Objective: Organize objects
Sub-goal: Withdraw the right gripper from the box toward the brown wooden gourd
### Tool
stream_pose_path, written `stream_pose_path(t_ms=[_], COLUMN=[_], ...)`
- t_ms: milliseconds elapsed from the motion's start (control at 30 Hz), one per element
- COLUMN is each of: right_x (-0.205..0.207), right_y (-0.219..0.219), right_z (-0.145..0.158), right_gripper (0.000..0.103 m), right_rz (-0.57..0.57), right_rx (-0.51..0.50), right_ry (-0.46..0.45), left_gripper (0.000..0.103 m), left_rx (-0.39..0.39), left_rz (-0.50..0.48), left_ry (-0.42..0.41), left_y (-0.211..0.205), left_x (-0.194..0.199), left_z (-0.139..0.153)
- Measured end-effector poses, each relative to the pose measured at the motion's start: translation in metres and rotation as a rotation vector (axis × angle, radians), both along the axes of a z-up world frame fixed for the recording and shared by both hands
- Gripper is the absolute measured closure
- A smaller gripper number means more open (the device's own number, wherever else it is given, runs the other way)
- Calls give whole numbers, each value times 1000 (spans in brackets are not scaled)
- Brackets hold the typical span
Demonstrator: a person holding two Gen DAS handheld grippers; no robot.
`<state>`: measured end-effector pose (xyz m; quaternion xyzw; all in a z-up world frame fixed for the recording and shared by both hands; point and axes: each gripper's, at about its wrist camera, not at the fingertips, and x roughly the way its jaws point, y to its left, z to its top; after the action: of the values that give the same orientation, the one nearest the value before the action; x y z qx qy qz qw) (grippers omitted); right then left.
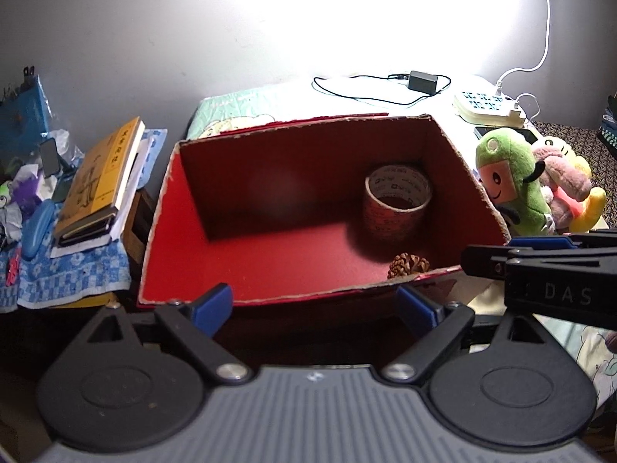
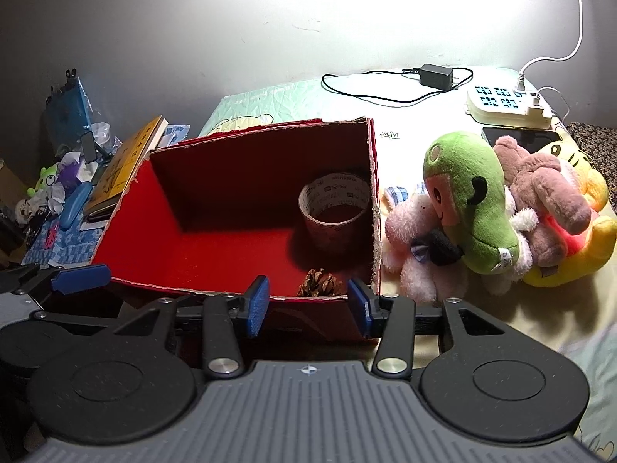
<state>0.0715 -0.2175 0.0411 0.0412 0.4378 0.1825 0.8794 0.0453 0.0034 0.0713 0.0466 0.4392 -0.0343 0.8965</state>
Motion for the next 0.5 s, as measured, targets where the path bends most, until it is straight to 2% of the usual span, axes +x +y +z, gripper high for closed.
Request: stream_pose_path(t_ms=[500], right_x=[-30], right_y=[-14], right_z=[-14], right_gripper=[55], right_rz=[-16], right_rx=[25], right_ry=[32], left_gripper=[8], left_rx=[23], left_rz=[-14], left_ry=[41], left_y=[-18], left_x=[-26], left_z=[-15])
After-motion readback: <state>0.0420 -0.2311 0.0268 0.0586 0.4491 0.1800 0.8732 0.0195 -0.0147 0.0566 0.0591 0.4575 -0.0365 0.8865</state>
